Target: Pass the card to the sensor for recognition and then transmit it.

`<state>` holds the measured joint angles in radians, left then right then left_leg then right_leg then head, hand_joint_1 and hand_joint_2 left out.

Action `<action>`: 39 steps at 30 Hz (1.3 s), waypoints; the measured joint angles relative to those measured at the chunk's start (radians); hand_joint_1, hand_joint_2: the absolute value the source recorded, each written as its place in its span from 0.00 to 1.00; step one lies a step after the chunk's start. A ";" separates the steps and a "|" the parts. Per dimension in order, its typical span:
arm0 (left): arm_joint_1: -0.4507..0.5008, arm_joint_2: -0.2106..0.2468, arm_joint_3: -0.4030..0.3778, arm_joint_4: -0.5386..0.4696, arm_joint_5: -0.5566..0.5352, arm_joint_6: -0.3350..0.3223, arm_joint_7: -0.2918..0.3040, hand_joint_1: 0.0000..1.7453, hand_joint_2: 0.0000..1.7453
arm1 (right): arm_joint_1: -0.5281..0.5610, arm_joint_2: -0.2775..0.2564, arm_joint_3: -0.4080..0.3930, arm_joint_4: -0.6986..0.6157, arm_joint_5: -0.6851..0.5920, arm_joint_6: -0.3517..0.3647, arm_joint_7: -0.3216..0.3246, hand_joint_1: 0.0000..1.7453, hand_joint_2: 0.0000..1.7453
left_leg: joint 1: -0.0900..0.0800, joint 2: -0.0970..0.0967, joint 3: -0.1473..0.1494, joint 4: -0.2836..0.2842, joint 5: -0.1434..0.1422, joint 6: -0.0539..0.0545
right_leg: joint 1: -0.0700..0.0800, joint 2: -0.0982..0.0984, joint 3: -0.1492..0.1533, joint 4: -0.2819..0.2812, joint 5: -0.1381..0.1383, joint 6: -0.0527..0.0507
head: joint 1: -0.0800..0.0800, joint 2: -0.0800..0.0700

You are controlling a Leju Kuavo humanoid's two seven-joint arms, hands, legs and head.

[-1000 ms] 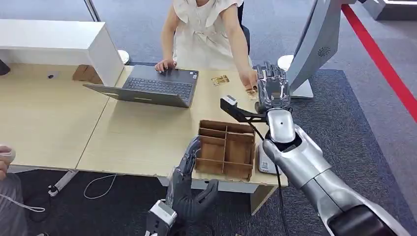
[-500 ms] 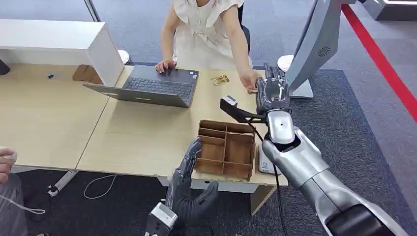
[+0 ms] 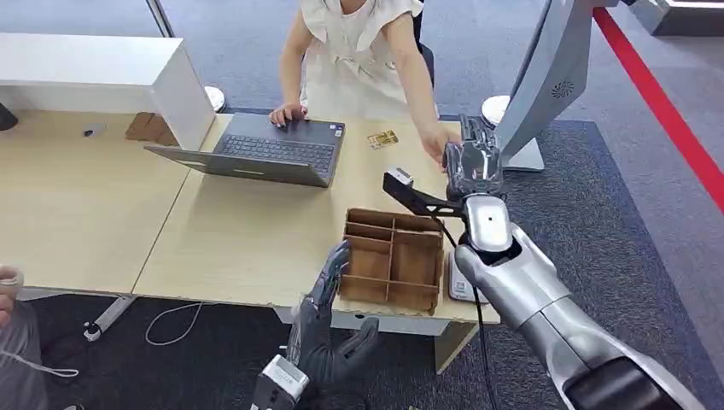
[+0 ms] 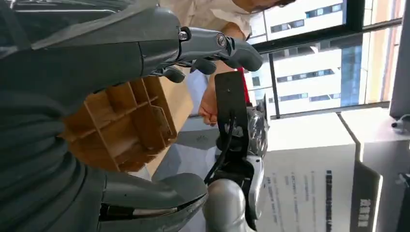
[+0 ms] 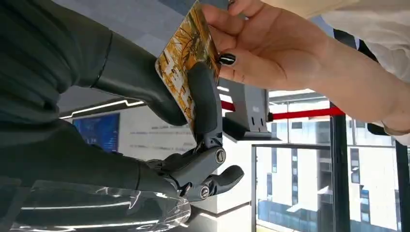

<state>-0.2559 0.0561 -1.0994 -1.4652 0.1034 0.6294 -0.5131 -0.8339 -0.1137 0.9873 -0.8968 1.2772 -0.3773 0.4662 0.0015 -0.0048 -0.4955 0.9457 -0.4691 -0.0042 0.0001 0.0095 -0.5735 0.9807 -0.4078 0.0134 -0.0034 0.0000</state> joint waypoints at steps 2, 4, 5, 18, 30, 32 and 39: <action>0.000 0.000 0.000 0.000 -0.003 -0.003 0.010 0.00 1.00 | 0.007 -0.002 -0.003 -0.001 0.000 -0.005 0.000 1.00 1.00 | 0.000 0.000 0.000 0.000 0.000 0.000 | 0.000 0.000 0.000 0.000 0.000 0.000 | 0.000 0.000; 0.001 0.002 0.000 0.000 -0.005 -0.003 0.010 0.00 1.00 | 0.013 -0.005 -0.005 -0.005 0.000 -0.010 0.000 1.00 1.00 | 0.000 0.000 0.000 0.000 0.000 0.000 | 0.000 0.000 0.000 0.000 0.000 0.000 | 0.000 0.000; 0.001 0.003 0.000 0.000 -0.006 -0.003 0.010 0.00 1.00 | 0.016 -0.007 -0.005 -0.009 0.000 -0.011 0.000 1.00 1.00 | 0.000 0.000 0.000 0.000 0.000 0.000 | 0.000 0.000 0.000 0.000 0.000 0.000 | 0.000 0.000; 0.028 0.019 0.022 -0.010 -0.036 0.025 0.028 0.00 1.00 | 0.095 -0.058 -0.041 -0.143 -0.074 -0.037 -0.021 1.00 1.00 | 0.000 0.000 0.000 0.000 0.000 0.000 | 0.000 0.000 0.000 0.000 0.000 0.000 | 0.000 0.000; 0.079 0.047 0.060 -0.056 -0.097 0.021 0.065 0.00 1.00 | 0.233 -0.159 -0.105 -0.314 -0.017 0.005 -0.005 1.00 1.00 | 0.000 0.000 0.000 0.000 0.000 0.000 | 0.000 0.000 0.000 0.000 0.000 0.000 | 0.000 0.000; 0.086 0.050 0.068 -0.064 -0.106 0.014 0.071 0.00 1.00 | 0.258 -0.174 -0.119 -0.341 -0.008 0.015 -0.005 1.00 1.00 | 0.000 0.000 0.000 0.000 0.000 0.000 | 0.000 0.000 0.000 0.000 0.000 0.000 | 0.000 0.000; 0.103 0.053 0.092 -0.084 -0.126 0.010 0.082 0.00 1.00 | 0.308 -0.206 -0.149 -0.406 -0.004 0.034 -0.001 1.00 1.00 | 0.000 0.000 0.000 0.000 0.000 0.000 | 0.000 0.000 0.000 0.000 0.000 0.000 | 0.000 0.000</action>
<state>-0.1529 0.1087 -1.0075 -1.5488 -0.0229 0.6394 -0.4314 -0.5259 -0.3201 0.8385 -1.3024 1.2734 -0.3437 0.4650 0.0015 -0.0049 -0.4954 0.9457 -0.4692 -0.0041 0.0000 0.0095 -0.5734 0.9805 -0.4077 0.0134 -0.0031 0.0004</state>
